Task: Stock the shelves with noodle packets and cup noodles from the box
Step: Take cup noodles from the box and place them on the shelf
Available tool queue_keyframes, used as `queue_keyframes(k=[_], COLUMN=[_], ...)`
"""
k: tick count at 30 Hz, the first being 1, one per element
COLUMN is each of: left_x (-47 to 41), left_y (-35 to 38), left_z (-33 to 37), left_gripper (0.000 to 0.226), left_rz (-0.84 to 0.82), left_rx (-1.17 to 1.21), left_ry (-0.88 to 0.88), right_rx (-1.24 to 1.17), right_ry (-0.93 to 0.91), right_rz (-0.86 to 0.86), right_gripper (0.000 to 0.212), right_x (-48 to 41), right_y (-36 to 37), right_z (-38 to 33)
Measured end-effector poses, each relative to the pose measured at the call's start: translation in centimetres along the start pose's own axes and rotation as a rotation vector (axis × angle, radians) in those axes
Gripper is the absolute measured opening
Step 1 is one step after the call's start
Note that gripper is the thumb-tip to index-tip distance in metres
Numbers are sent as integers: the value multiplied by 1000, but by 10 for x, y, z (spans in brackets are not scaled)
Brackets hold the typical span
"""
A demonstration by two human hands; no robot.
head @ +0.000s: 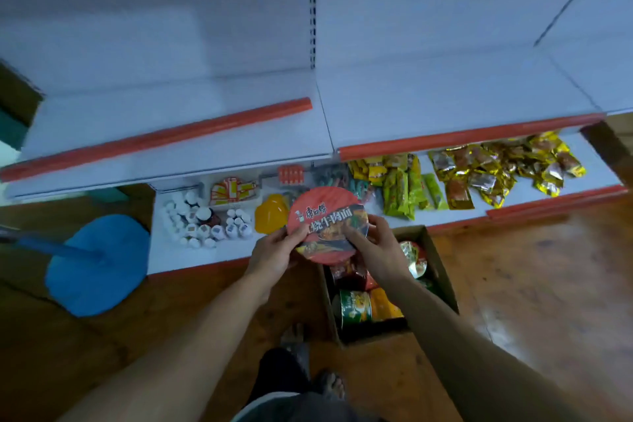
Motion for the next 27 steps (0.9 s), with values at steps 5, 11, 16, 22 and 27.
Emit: queue_keyframes(k=[5,11,16,22,27], left_x=[33,54,49,13,-35], left_y=[-45,-104,-161,-233,-292], left_z=[25,35,32,40,63], left_gripper=[36,20,38,43,51], left_rz=[93,145,202,227,258], left_rx=[50,124,104,116,28], left_ry=[105,160,150,103,172], right_rx=[63,212,162,109,101], right_ry=[-122,-188,-155,-125,-136], right_rz=[-72,-151,-204,-155,-28], right_gripper=[47,56,41,26,15], right_x=[15,19,9,-11,-39], right_y=[36,90,147,223,264], right_z=[-57,-93,-110,-134,-162])
Point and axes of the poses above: each hand's wrist, its own x-axis away from the middle knuckle, its own y-axis out of the palm, z = x × y, the point moved 1 cm from there along -x, towards the middle knuckle, and after that the axes turned 7 degrees about -x, right-handed, at the moved point
